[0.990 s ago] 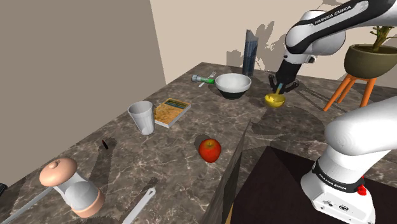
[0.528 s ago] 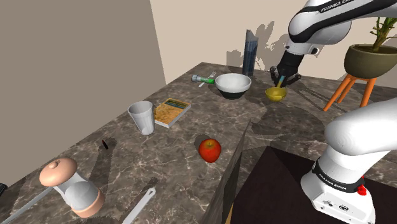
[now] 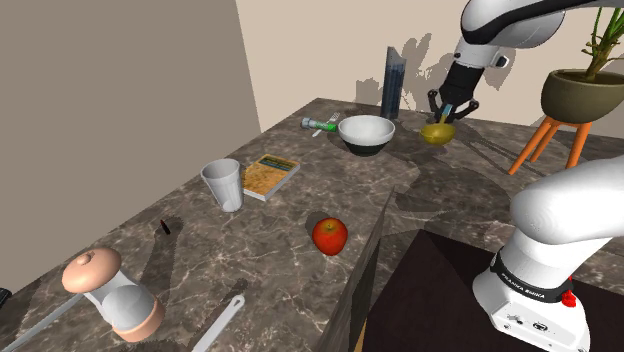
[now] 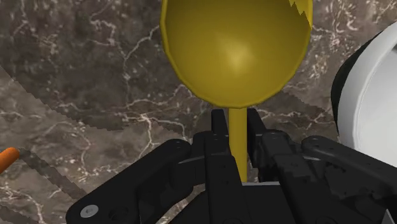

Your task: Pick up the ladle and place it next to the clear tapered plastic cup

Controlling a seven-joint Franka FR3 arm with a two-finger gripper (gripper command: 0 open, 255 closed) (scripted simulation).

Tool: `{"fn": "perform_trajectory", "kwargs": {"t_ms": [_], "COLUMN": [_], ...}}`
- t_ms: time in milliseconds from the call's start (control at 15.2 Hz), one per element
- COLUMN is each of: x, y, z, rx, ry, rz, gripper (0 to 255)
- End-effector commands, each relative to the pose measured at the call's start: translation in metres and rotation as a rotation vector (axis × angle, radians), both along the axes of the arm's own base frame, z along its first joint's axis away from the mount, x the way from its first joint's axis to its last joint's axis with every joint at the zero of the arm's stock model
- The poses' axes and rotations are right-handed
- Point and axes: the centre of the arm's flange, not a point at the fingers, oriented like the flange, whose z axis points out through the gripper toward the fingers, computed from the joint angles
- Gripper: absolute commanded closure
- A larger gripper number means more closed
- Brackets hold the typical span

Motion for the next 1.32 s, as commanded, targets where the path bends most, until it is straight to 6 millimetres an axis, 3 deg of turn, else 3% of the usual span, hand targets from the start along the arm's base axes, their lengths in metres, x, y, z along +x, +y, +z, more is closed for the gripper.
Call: {"fn": "perform_trajectory", "kwargs": {"t_ms": [0, 726, 1254], "x": [0.000, 0.000, 0.052], "y": [0.000, 0.000, 0.092], "z": [0.011, 0.064, 0.064], "rx": [0.000, 0.000, 0.000], "ry": [0.000, 0.000, 0.000], "rz": [0.000, 0.000, 0.000], "gripper": [255, 255, 255]}}
